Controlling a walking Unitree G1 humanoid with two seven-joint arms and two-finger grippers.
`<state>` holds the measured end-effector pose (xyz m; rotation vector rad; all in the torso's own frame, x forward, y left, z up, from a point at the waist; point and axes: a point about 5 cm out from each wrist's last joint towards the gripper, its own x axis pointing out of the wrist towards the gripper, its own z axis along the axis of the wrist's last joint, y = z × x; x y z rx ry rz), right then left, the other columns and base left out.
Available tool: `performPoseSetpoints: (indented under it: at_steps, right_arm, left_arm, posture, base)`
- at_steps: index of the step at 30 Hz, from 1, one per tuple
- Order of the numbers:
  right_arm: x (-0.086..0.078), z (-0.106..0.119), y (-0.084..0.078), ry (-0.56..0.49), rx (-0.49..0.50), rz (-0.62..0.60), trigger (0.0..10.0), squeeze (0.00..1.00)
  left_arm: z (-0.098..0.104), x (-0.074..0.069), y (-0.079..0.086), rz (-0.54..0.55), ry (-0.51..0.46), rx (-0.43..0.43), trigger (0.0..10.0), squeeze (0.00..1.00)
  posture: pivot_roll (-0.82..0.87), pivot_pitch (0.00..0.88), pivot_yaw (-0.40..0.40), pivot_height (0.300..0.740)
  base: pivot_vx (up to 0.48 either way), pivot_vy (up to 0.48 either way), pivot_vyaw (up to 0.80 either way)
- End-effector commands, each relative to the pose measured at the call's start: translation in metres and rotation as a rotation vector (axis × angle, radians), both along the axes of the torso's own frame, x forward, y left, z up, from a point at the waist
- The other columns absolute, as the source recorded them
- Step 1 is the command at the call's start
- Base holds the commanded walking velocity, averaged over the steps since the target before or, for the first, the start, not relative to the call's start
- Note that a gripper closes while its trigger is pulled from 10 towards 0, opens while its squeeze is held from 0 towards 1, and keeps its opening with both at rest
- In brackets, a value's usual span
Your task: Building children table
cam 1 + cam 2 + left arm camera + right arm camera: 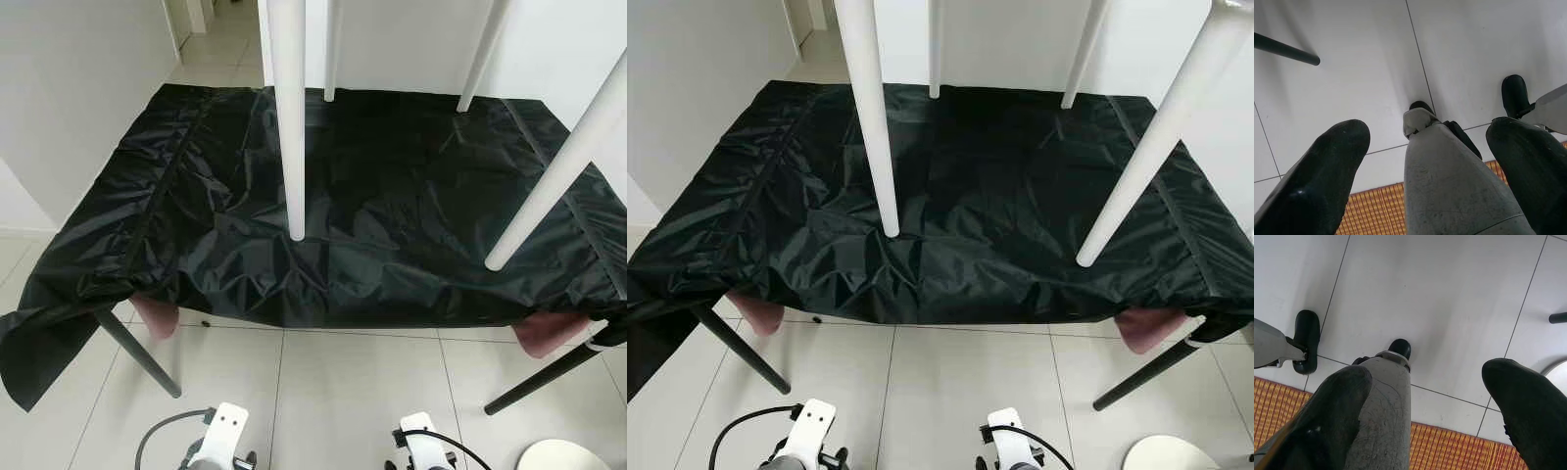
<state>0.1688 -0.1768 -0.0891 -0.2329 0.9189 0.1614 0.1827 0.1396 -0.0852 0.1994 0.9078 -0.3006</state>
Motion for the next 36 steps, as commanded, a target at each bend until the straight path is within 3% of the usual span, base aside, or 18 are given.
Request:
performPoseSetpoints:
  at_steps: [1, 36]
  right_arm:
    - [-0.0110, -0.0055, 0.0019, 0.048, -0.004, 0.006, 10.0, 0.00]
    - [-0.0096, -0.0052, 0.0002, 0.052, -0.018, -0.010, 10.0, 0.00]
  left_arm:
    - [-0.0031, -0.0061, 0.0010, -0.004, 0.021, 0.013, 10.0, 0.00]
    - [-0.0026, -0.0040, -0.0008, -0.003, 0.031, 0.004, 10.0, 0.00]
  posture:
    - [-0.04, 0.023, 0.019, 0.740]
    - [-0.08, 0.024, 0.023, 0.740]
  base:
    - [0.000, 0.000, 0.00]
    - [0.000, 0.000, 0.00]
